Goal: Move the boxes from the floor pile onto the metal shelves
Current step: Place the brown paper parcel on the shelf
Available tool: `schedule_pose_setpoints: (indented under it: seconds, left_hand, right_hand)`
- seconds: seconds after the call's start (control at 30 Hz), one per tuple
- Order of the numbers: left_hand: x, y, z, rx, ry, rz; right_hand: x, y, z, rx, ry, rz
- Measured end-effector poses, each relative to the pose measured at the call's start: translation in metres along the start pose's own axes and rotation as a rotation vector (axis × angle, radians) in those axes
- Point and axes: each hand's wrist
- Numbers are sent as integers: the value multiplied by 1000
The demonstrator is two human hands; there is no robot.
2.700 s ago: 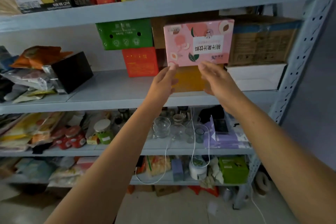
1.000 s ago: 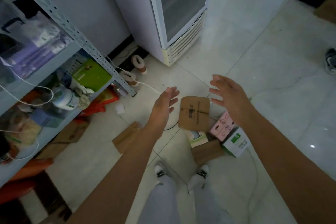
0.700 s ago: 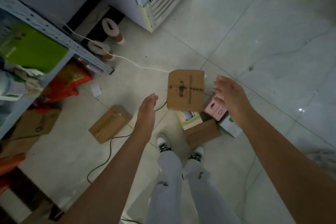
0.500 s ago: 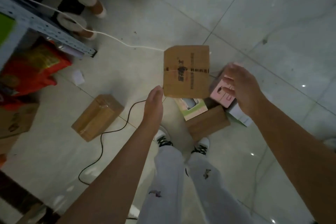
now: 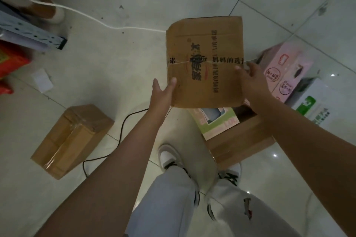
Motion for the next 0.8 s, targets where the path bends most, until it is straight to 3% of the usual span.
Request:
schedule_pose_setpoints:
  seconds: [0.07, 0.2, 0.4, 0.6, 0.8]
  left_hand:
    - [-21, 3, -3, 30, -9, -44]
    - [-40, 8, -11, 62, -8, -173]
    - [-29, 10, -9, 93, 48, -209]
    - [40, -14, 44, 148, 91, -195]
    - [163, -68, 149, 178, 170, -77]
  right_hand:
    - [-22, 4, 5, -23, 41, 13]
    - [-38, 12, 13, -103, 117, -138]
    - [-20, 4, -6, -96, 61, -122]
    - [46, -32, -66, -45, -49, -100]
    - [154, -87, -168, -20, -162, -83]
Point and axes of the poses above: each hand's wrist, its own x-axis away from the middle knuckle, its own y-axis out of the palm, z = x × y, and after that the axes turned 5 degrees about y, right-handed
